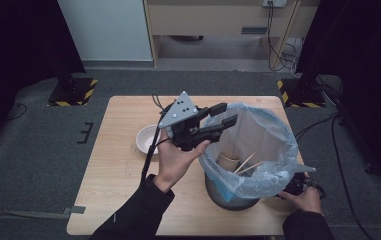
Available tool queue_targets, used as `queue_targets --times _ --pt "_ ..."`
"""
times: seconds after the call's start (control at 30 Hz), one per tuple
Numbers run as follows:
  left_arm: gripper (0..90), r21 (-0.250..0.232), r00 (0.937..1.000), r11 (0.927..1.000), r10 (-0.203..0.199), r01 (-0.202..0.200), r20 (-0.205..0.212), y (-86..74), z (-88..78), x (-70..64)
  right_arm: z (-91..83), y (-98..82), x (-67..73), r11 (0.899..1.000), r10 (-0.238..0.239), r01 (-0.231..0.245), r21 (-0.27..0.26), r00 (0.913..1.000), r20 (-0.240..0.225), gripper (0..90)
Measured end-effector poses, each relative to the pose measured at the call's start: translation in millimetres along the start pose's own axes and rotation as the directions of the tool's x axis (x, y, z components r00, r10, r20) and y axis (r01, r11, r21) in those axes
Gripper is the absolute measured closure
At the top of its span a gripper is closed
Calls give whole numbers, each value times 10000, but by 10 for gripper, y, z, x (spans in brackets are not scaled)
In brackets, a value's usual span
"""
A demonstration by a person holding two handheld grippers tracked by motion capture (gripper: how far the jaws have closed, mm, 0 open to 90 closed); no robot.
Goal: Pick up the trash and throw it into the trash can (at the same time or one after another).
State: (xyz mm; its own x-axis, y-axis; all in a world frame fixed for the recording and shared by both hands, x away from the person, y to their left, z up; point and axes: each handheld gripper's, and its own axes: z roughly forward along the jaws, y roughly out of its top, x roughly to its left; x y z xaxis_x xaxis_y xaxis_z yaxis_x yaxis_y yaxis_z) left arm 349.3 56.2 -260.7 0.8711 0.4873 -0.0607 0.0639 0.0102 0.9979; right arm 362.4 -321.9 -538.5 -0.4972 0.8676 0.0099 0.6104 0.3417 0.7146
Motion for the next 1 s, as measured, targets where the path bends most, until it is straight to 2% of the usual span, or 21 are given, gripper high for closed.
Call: queue_targets --times 0.1,0.13,0.27,0.33,0.47,0.53,0.57,0.6,0.63,0.77,0.8,0.83,0.87,0.9,0.93,0.97,1.0 --pt "508 76 9994 10000 -48 50 -353 -50 -173 101 0 0 0 10000 1 -1 0 10000 0 45" --pt "500 76 9994 10000 -48 50 -353 -50 -173 101 0 0 0 10000 1 -1 0 10000 0 45" --pt "447 161 9966 9996 -214 228 -801 -175 -397 241 0 0 0 10000 -1 1 -2 10000 -1 44" --pt "441 198 9957 9994 -251 270 -889 -209 -445 272 0 0 0 10000 3 -3 1 10000 0 44" --pt "389 664 9873 9972 -246 355 -1570 -437 -679 455 0 0 1 10000 5 -5 1 10000 -1 44" --pt "385 832 9848 9959 -205 353 -1726 -493 -724 505 0 0 0 10000 1 -1 0 10000 0 45" --pt "384 1003 9811 9941 -204 404 -1923 -549 -766 558 0 0 0 10000 -1 1 2 10000 0 44" --pt "377 1256 9722 9903 -283 589 -2323 -663 -857 668 0 0 0 10000 -2 2 1 10000 1 44" --pt "373 1256 9722 9903 -283 589 -2323 -663 -857 668 0 0 0 10000 -2 2 1 10000 1 44" --pt "362 1491 9510 9840 -481 976 -3054 -897 -1026 884 0 0 0 10000 0 0 2 10000 1 44" --pt "360 1514 9451 9821 -584 1122 -3216 -959 -1061 938 0 0 0 10000 -1 1 3 10000 0 44" --pt "359 1626 9312 9769 -726 1385 -3571 -1081 -1119 1043 0 0 1 10000 1 -1 2 10000 1 44" --pt "358 1683 9244 9746 -757 1479 -3739 -1140 -1142 1095 0 0 1 10000 -2 2 2 10000 2 45" --pt "355 1683 9244 9746 -757 1479 -3739 -1140 -1142 1095 0 0 1 10000 -2 2 2 10000 2 45" --pt "352 1731 9115 9701 -883 1703 -4016 -1254 -1172 1201 0 0 0 10000 -2 2 2 10000 1 44" --pt "352 1752 9049 9686 -898 1766 -4161 -1311 -1182 1257 0 0 0 10000 3 -3 0 10000 -3 44" --pt "345 1752 9049 9686 -898 1766 -4161 -1311 -1182 1257 0 0 0 10000 8 -8 2 10000 -2 44"
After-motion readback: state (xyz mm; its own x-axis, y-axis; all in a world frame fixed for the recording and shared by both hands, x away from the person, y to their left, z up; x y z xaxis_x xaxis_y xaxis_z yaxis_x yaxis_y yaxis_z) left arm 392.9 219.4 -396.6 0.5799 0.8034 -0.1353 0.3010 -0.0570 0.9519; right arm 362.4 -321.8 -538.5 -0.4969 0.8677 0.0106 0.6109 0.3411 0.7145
